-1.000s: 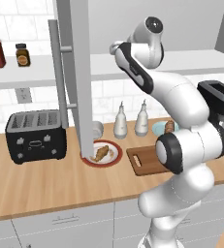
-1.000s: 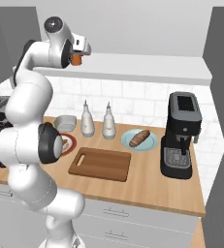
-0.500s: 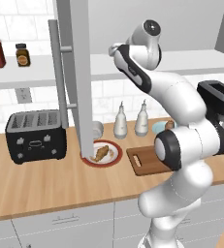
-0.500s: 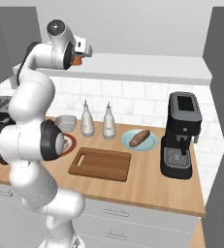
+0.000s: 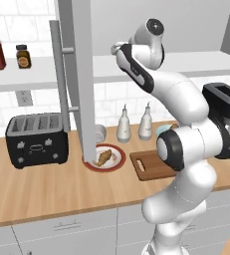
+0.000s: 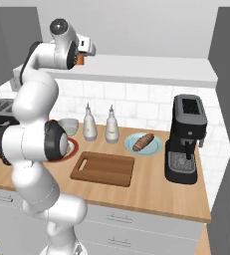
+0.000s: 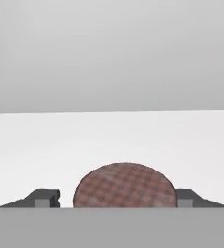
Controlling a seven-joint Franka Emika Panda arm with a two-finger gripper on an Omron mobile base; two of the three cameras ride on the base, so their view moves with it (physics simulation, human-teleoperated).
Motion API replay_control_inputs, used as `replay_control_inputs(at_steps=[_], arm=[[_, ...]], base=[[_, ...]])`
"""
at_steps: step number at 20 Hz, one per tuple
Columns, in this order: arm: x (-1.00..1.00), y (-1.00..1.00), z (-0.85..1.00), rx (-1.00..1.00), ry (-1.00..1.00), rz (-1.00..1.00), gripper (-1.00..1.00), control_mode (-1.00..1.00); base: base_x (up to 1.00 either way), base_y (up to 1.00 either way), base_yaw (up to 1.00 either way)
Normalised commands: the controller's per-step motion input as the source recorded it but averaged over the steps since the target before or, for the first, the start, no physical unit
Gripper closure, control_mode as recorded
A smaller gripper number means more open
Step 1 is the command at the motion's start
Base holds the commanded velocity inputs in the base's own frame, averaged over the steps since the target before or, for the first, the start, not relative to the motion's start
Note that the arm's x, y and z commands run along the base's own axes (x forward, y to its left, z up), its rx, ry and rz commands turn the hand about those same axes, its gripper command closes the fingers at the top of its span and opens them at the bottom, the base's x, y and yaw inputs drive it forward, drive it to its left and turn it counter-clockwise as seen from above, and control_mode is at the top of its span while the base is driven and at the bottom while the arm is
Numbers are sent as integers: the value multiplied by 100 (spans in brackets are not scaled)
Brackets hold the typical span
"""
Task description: From the different types of pastries on the counter, select a croissant and place it on the cutting board. Then retrieve a jar of jam from the cabinet and place it alongside the croissant on the cutting board.
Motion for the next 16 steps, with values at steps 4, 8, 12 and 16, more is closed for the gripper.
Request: replay_control_inputs(at_steps=[4, 8, 12, 16], arm=[[1, 0, -13, 1, 0, 0, 100, -100], [1, 0, -24, 1, 0, 0, 100, -100], [1, -2, -6, 2, -2, 0, 100, -100], [0, -3, 21, 7, 0, 0, 100, -100]], base=[[0, 0, 0], [0, 0, 0], [0, 0, 0], [0, 0, 0]])
